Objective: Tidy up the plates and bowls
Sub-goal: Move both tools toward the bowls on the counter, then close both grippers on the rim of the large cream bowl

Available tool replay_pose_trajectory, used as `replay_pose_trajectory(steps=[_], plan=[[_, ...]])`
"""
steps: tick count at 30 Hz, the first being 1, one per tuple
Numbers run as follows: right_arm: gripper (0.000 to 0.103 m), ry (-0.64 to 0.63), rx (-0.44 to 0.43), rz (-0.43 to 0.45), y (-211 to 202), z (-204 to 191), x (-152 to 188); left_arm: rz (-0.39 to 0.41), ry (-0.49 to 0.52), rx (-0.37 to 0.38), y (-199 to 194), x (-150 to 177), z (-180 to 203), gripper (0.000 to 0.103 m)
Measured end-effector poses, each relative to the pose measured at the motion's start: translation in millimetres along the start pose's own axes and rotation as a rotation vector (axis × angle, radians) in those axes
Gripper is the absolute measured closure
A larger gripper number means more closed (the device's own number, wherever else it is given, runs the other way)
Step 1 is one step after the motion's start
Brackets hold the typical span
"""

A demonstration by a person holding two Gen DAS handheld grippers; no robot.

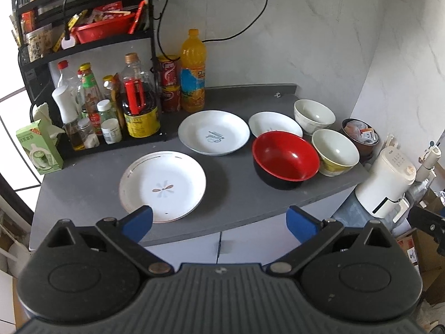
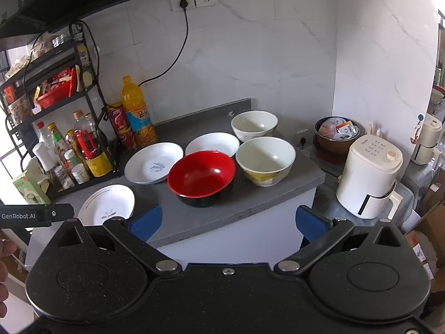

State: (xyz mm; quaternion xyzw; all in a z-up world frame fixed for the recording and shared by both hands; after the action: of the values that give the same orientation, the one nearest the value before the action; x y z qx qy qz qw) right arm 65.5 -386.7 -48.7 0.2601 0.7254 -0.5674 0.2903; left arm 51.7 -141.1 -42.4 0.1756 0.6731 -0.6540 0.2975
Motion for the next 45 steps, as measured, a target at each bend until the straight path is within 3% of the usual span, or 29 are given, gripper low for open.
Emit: replay_pose_trajectory(steps=[8,21,33,40,45], plan=[[0.0,0.035,0.022,0.006,13.8,36.5,-9.3,-0.014,0.001,0.004,12.8,-10.8,32.4,0.002],[0.0,0.078,0.047,-0.019,66.8,80.1,-23.0,-0.054,0.016,0.035,66.6,-35.2,73.3,0.003],[0.001,0.183,0.024,-0.075,135.8,102.7,-52.8,-0.079,0.053,0.069,137.5,-91.5,109.2,0.004],[0.01,0.232,0.021,-0.135,186.2,110.3,-62.0,-0.123,0.101,0.05,186.8,-129.1,127.6,0.004],[0.011,0.295,0.031,-0.169,213.6,120.2,-64.4,-0.156,0.14,0.102,220.5,-150.5,145.4,0.009]])
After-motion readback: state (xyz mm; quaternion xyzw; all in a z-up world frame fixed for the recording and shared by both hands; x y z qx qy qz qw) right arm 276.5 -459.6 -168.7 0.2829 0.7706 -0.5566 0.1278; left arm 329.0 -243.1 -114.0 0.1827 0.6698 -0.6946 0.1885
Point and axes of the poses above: each gripper's, at about its wrist camera, not at the fingertips, and y roughly the way its jaws point, z to its right, x to its underside, the point moved 7 cm from there along y, roughly the way its jaws point, and after that the axes turned 5 degrees about -z, right-handed, at the moved point
